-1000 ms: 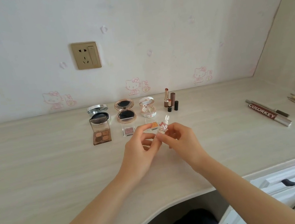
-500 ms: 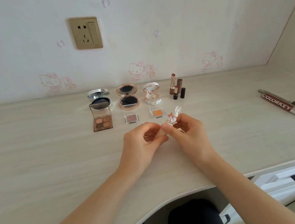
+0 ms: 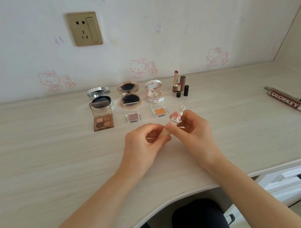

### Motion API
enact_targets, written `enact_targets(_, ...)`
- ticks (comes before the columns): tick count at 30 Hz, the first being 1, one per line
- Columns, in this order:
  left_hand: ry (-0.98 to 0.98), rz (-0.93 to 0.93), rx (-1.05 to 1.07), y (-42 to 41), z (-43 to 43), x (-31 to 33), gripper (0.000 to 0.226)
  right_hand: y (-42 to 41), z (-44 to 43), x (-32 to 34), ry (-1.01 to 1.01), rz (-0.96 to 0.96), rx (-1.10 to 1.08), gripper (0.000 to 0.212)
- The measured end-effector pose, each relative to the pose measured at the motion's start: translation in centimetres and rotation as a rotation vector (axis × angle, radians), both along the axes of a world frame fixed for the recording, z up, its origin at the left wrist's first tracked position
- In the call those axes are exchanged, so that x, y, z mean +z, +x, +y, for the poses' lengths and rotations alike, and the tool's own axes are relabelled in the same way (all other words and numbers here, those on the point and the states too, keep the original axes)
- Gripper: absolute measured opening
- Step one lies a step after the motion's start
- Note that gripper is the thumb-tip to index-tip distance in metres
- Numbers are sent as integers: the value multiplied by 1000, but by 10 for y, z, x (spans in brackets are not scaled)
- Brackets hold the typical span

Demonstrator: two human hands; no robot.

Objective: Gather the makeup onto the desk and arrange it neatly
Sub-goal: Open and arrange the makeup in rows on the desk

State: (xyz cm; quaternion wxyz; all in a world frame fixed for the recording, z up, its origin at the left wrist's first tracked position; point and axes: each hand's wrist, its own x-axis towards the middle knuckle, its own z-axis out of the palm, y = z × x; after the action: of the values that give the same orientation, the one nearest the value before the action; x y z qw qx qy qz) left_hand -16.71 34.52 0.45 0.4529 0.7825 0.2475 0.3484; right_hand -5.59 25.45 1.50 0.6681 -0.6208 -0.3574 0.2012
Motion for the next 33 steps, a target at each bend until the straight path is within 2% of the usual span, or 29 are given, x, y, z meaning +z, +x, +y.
enact_targets(4, -2, 15, 1, 0, 0, -1, 14, -2, -3, 3, 33, 39, 60, 27)
enact_targets(9, 1, 16, 1, 0, -1, -2, 14, -1, -2, 2, 29, 55, -34, 26)
enact_targets(13, -2, 10, 19, -1, 2, -2, 14, -1, -4, 3, 45, 137, 37, 30)
enact_targets(17, -6, 5, 12, -1, -1, -2, 12, -1, -1, 2, 0, 34, -40, 22)
enact_targets(20, -2, 7, 14, -1, 0, -3, 12, 2, -3, 3, -21, 38, -29, 17)
enact_targets(23, 9, 15, 11, -1, 0, -2, 12, -1, -3, 2, -16, 30, 34, 23)
enact_targets(28, 33, 30, -4, 0, -2, -2, 14, 1, 0, 0, -49, 0, -86, 26)
enact_targets(33, 35, 41, 5, 0, 1, -2, 14, -1, -3, 0, -8, 48, 17, 33)
